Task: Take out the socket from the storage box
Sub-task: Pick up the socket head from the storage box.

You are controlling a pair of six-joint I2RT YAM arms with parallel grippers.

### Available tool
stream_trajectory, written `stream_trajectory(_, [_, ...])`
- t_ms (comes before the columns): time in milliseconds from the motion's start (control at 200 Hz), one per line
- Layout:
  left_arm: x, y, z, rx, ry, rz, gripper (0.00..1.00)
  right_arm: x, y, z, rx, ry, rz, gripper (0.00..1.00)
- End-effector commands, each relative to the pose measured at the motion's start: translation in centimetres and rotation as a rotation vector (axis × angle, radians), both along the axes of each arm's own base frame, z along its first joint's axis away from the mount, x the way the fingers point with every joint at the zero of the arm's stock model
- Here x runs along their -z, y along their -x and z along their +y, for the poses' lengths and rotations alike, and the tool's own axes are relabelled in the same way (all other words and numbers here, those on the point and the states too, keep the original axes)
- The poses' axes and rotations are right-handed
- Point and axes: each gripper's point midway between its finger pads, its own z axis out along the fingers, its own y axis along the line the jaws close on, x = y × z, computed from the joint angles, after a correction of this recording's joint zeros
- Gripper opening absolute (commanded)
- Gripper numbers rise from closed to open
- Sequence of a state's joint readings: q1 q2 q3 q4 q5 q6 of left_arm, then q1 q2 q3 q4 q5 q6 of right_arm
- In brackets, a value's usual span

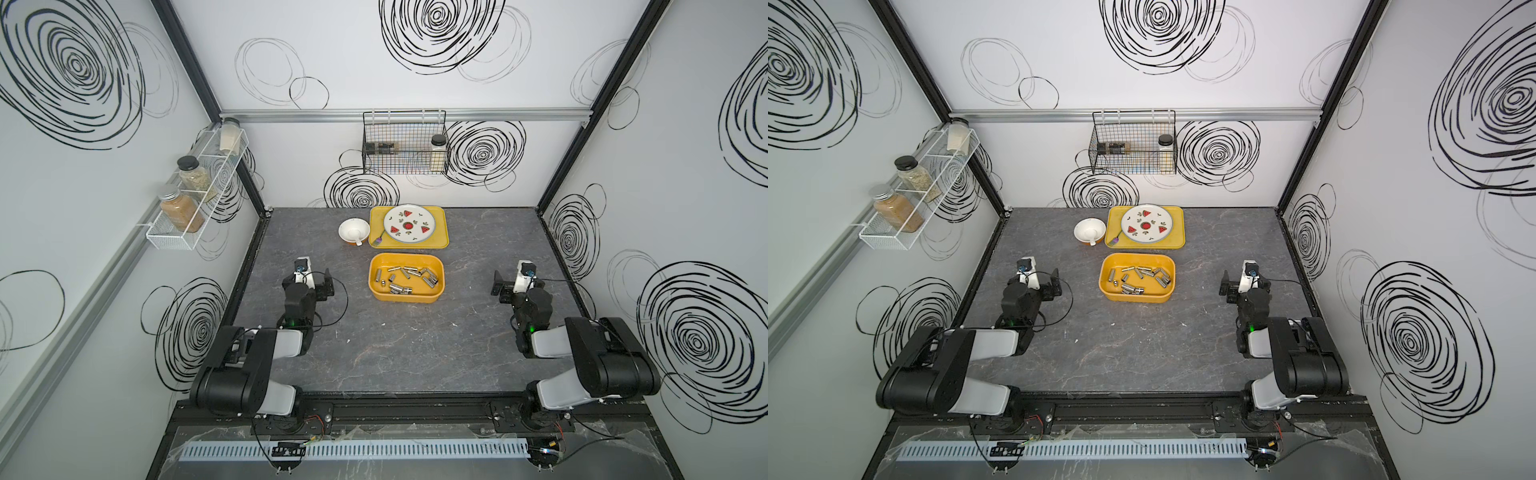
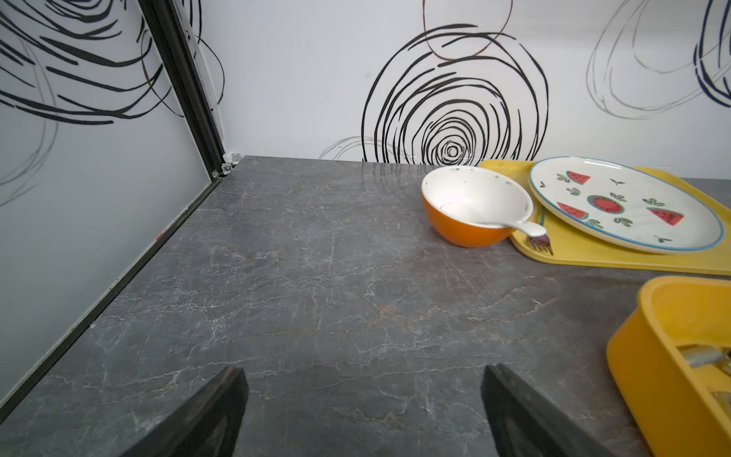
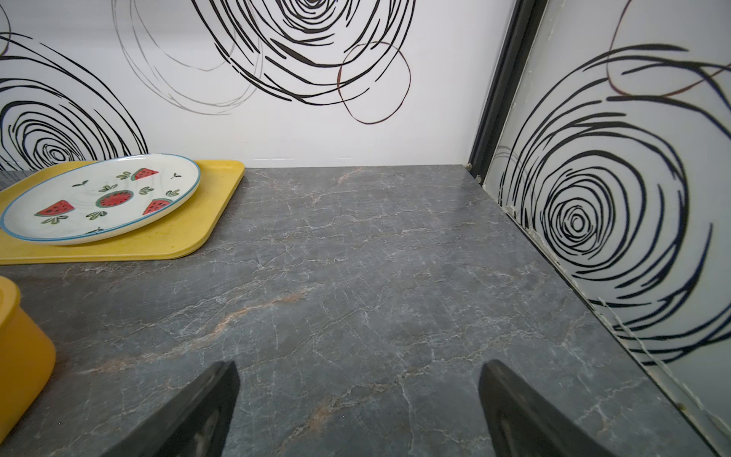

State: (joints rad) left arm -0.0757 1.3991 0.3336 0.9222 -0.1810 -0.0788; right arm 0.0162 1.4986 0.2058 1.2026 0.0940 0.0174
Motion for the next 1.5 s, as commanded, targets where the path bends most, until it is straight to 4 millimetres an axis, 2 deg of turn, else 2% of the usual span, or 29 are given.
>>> stream_trajectory(0, [-3.9, -0.3, 0.6, -0.096, 0.073, -0.038, 0.99, -1.0, -0.3, -1.1, 0.07, -0.016, -0.009, 1.0])
stream_trajectory(35, [-4.7, 0.0, 0.1, -0.072, 0.109, -0.065, 0.99, -0.9, -0.6, -1.8, 0.119, -0.022, 0.034, 1.0])
stream_trajectory(90, [-5.9, 0.9, 0.0, -0.064, 0.169, -0.13, 0.99, -2.0, -1.6, -3.1, 0.212, -0.061, 0.098, 1.0])
stream_trajectory(155, [-7.0, 2.1, 2.3, -0.201, 0.325, -0.2, 0.99, -2.8, -2.3, -4.5, 0.34, -0.168, 0.174, 1.0])
stream_trajectory(200, [-6.9, 2.9, 4.1, -0.302, 0.43, -0.201, 0.99, -3.2, -3.0, -4.3, 0.344, -0.211, 0.195, 1.0])
stream_trajectory(260, [-7.3, 3.1, 4.9, -0.298, 0.487, -0.185, 0.99, -2.8, -3.4, -3.9, 0.348, -0.291, 0.206, 1.0])
stream_trajectory(345, [-6.8, 2.9, 4.3, -0.261, 0.563, -0.153, 0.99, -0.1, -2.5, -5.2, 0.511, -0.473, 0.316, 1.0])
stream_trajectory(395, [-6.3, 2.4, 3.8, -0.244, 0.594, -0.127, 0.99, 0.5, -3.1, -4.3, 0.459, -0.488, 0.368, 1.0])
stream_trajectory(420, [-6.0, 2.1, 3.5, -0.237, 0.605, -0.111, 0.99, 0.4, -3.5, -3.7, 0.419, -0.498, 0.375, 0.99])
stream_trajectory(486, [-5.2, 1.2, 2.5, -0.199, 0.639, -0.054, 0.99, -0.3, -3.9, -2.2, 0.334, -0.54, 0.363, 0.89])
stream_trajectory(571, [-4.9, -0.2, 0.2, -0.095, 0.665, 0.033, 0.96, -1.8, -4.0, -0.9, 0.256, -0.575, 0.335, 0.86])
stream_trajectory(711, [-3.6, -2.0, -4.9, -0.049, 0.584, 0.233, 0.86, -4.6, -5.5, 3.5, 0.075, -0.544, 0.37, 0.77])
stream_trajectory(751, [-3.2, -2.1, -7.2, -0.023, 0.54, 0.283, 0.85, -5.3, -6.1, 5.0, 0.031, -0.505, 0.399, 0.73])
stream_trajectory(851, [-1.4, -1.6, -12.3, 0.054, 0.454, 0.391, 0.81, -6.2, -7.2, 9.3, -0.106, -0.407, 0.479, 0.6])
stream_trajectory(926, [0.3, -0.9, -14.9, 0.089, 0.398, 0.462, 0.81, -6.3, -7.4, 12.5, -0.207, -0.391, 0.534, 0.59])
stream_trajectory(976, [1.2, -0.4, -16.3, 0.115, 0.37, 0.51, 0.76, -6.6, -7.4, 14.7, -0.272, -0.367, 0.55, 0.59])
stream_trajectory(1061, [2.4, 0.1, -17.4, 0.133, 0.332, 0.556, 0.73, -6.8, -7.4, 17.9, -0.34, -0.325, 0.571, 0.59])
stream_trajectory(1206, [2.7, 0.3, -16.6, 0.091, 0.298, 0.556, 0.71, -5.7, -7.5, 22.7, -0.441, -0.236, 0.64, 0.5])
stream_trajectory(1276, [2.6, 0.5, -16.2, 0.079, 0.293, 0.544, 0.71, -4.7, -7.6, 24.6, -0.485, -0.2, 0.677, 0.46])
stream_trajectory(1422, [3.2, 0.9, -15.8, 0.071, 0.3, 0.532, 0.68, -3.3, -7.9, 28.0, -0.547, -0.117, 0.729, 0.42])
stream_trajectory(1452, [3.4, 0.9, -15.7, 0.071, 0.298, 0.535, 0.66, -2.5, -7.7, 28.5, -0.551, -0.089, 0.756, 0.4])
stream_trajectory(1497, [3.6, 1.0, -15.8, 0.076, 0.294, 0.54, 0.66, -2.7, -8.0, 29.4, -0.558, -0.058, 0.759, 0.4])
